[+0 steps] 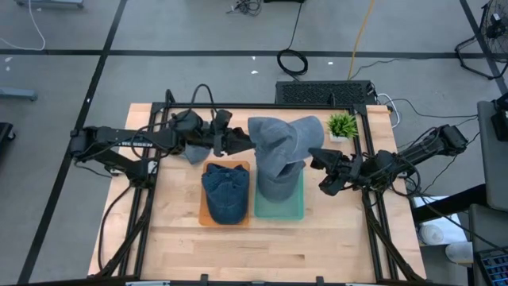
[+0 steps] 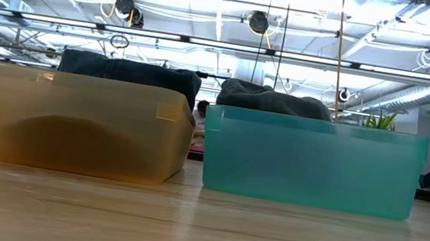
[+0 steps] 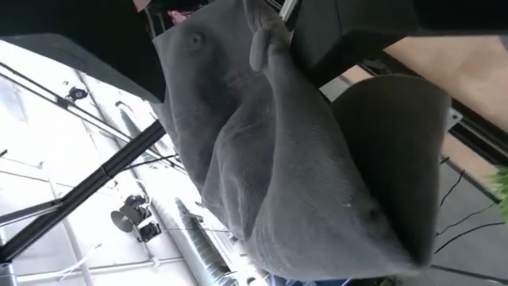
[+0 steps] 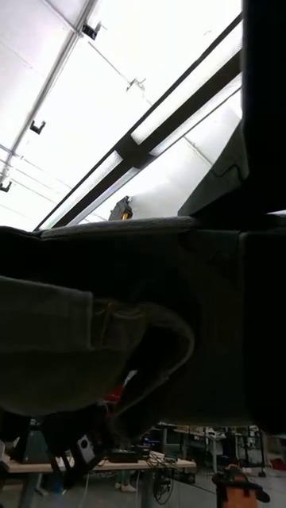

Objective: Pick & Place hat
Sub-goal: Put the bottom gray cap into the green bin

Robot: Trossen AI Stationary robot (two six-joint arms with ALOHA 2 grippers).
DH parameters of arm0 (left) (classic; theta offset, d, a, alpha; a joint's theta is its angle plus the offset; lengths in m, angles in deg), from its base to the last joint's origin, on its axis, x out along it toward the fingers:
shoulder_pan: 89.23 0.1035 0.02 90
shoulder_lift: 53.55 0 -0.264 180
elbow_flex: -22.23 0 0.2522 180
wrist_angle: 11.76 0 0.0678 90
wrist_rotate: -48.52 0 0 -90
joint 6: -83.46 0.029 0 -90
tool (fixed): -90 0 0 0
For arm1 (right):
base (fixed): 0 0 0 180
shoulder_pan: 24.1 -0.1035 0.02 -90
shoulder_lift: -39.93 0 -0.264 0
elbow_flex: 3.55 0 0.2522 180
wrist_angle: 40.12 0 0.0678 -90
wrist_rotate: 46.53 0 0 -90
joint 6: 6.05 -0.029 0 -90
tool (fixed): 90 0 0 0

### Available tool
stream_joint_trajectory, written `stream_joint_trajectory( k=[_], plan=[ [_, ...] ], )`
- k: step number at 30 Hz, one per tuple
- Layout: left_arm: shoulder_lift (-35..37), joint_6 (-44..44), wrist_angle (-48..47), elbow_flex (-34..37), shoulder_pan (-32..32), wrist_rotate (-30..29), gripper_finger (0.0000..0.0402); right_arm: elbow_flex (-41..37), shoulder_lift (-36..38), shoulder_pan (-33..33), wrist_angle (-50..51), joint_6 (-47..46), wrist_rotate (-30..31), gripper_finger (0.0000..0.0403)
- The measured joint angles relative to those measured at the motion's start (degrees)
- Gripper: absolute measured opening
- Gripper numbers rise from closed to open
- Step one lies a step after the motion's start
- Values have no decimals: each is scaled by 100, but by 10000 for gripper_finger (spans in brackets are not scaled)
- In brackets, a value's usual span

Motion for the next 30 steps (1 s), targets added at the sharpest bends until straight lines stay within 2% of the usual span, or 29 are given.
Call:
stream_joint_trajectory(
  k=[3, 5, 11, 16, 21, 27, 30],
  plan=[
    [2, 17, 7, 0, -4, 26, 250, 0, 0, 0, 0, 0, 9, 0],
    [2, -23, 7, 0, -2, 94, 223, 0, 0, 0, -2, -2, 15, 0],
    [2, 26, 7, 0, -2, 192, 108, 0, 0, 0, 4, -4, 30, 2],
    [9, 427, 48, 0, 43, 585, 21, 0, 0, -2, 55, -126, 414, 3],
    [15, 746, 315, -5, 139, 1260, 18, 0, 0, -2, 184, -474, 435, 3],
    [18, 867, 264, -310, 183, 1715, 10, 0, 2, -2, 390, -1984, 495, 7],
    [95, 866, 13, -506, 269, 1846, 9, 0, 2, -2, 680, -2652, 870, 20]
  ],
)
